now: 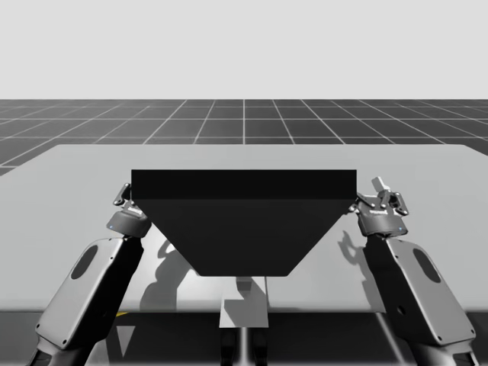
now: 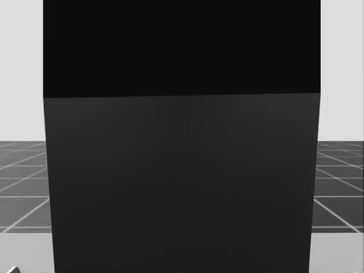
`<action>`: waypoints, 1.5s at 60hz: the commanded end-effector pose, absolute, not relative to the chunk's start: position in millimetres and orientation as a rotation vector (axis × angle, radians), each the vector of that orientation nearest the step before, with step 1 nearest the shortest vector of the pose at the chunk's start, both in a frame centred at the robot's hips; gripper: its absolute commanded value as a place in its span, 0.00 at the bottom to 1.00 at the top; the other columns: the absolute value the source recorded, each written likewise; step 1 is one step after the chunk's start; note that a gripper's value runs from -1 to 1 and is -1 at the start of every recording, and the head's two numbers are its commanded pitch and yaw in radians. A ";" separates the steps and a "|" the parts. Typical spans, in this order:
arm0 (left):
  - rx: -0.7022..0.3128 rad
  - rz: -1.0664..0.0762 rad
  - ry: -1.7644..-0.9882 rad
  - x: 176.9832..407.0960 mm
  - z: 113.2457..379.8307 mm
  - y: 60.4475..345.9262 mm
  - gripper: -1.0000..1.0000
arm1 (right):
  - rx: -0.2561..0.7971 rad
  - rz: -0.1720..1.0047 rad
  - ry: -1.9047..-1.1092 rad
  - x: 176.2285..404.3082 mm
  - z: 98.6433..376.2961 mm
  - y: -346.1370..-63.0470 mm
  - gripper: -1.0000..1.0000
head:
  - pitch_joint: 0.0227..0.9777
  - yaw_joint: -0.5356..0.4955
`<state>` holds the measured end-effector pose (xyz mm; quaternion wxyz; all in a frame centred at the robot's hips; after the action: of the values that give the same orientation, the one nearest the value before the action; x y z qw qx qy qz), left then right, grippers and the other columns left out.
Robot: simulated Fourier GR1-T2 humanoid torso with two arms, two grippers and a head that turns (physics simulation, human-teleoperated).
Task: Reach around the screen and pick up the object behind it.
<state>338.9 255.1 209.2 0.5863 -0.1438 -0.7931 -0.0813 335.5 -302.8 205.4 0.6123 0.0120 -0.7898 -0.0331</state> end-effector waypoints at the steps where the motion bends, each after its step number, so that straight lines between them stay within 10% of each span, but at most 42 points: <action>1: -0.335 -0.194 -1.848 338.8 208.9 254.6 0.00 | 0.072 -0.021 -1.793 328.5 205.5 -300.0 0.00 | 0.11 0.52; 47: -0.584 -0.676 -1.439 272.8 193.7 271.0 0.00 | 0.594 0.542 -1.655 274.6 176.9 -288.0 0.00 | 0.12 0.51; 90: -0.590 -0.975 -1.265 276.1 176.2 241.3 0.00 | 0.663 0.716 -1.507 295.1 151.7 -264.9 0.00 | 0.13 0.50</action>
<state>277.3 247.4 179.5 0.6614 -0.2611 -0.5634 -0.4207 286.1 -273.7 157.2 0.6197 0.2838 -0.6649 0.3054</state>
